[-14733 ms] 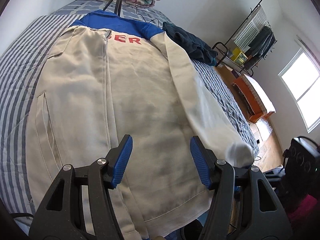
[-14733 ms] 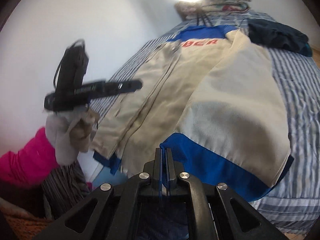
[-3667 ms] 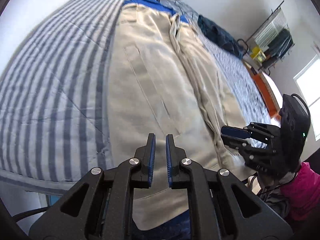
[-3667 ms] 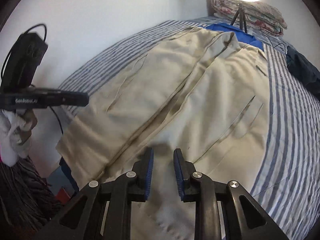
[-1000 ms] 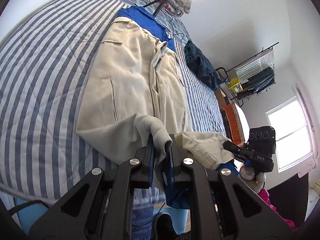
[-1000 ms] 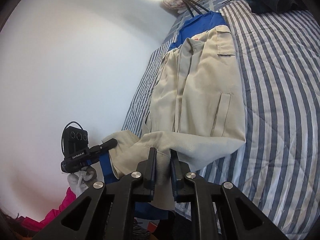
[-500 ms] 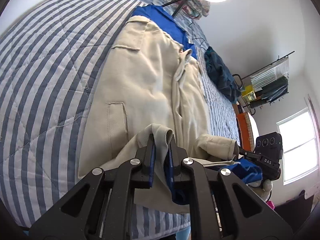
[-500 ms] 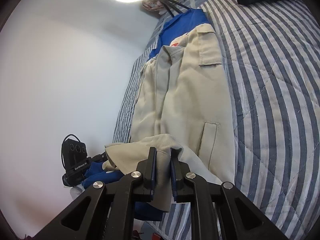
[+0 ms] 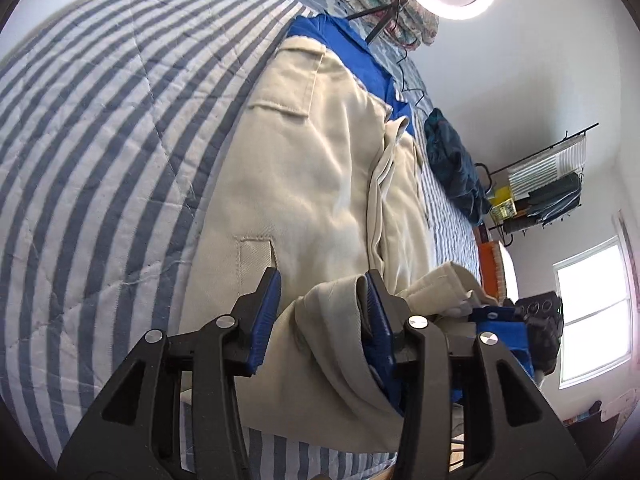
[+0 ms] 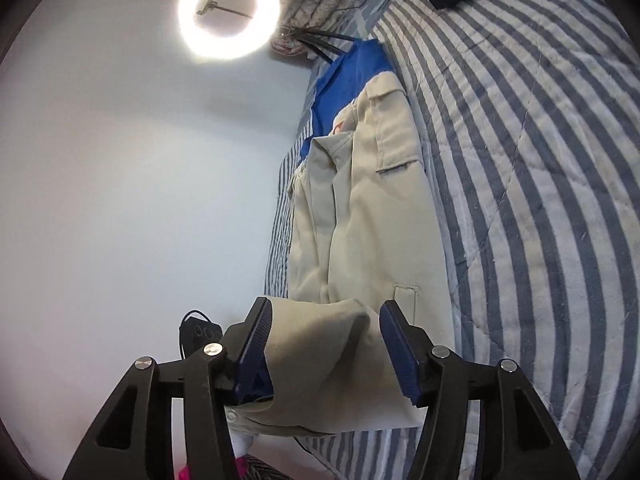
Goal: Fold large clothes
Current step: 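Lift the hem with both grippers and fold it toward the blue collar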
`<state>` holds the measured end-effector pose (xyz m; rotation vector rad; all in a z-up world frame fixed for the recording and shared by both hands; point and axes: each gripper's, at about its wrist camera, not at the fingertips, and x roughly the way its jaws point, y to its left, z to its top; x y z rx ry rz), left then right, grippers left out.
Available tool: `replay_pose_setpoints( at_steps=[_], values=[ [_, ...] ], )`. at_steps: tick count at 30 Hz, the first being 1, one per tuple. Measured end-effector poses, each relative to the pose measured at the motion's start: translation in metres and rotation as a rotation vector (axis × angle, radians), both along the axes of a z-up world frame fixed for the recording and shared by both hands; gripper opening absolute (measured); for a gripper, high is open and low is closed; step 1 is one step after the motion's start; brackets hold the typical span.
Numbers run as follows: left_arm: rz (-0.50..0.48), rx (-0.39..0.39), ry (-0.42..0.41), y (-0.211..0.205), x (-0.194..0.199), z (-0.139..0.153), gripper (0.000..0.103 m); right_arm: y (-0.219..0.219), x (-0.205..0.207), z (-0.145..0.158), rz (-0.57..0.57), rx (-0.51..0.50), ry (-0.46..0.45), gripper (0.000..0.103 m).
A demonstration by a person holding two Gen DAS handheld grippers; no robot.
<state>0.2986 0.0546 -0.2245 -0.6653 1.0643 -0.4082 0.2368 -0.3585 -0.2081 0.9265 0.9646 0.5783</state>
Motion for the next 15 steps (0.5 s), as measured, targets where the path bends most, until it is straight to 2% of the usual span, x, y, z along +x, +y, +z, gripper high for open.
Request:
replay_pose_setpoints(
  at_steps=[1, 4, 8, 9, 12, 15],
  values=[
    [-0.001, 0.002, -0.013, 0.004, -0.002, 0.004, 0.042, 0.000, -0.005, 0.002, 0.019, -0.050, -0.017, 0.055],
    [-0.022, 0.040, -0.056, 0.017, -0.014, 0.012, 0.042, 0.005, -0.023, -0.002, 0.093, -0.115, -0.033, 0.044],
    [-0.073, 0.074, -0.080, 0.030, -0.034, 0.014, 0.042, 0.024, -0.042, 0.005, 0.173, -0.326, -0.113, 0.044],
    [-0.098, 0.083, -0.083, 0.029, -0.038, 0.012, 0.042, 0.029, -0.044, 0.008, 0.182, -0.351, -0.139, 0.046],
    [-0.160, 0.139, -0.072, 0.017, -0.044, 0.004, 0.042, 0.040, -0.044, 0.019, 0.199, -0.410, -0.207, 0.063],
    [-0.196, 0.183, -0.085, 0.004, -0.045, 0.000, 0.042, 0.048, -0.037, 0.023, 0.219, -0.441, -0.222, 0.064]
  ],
)
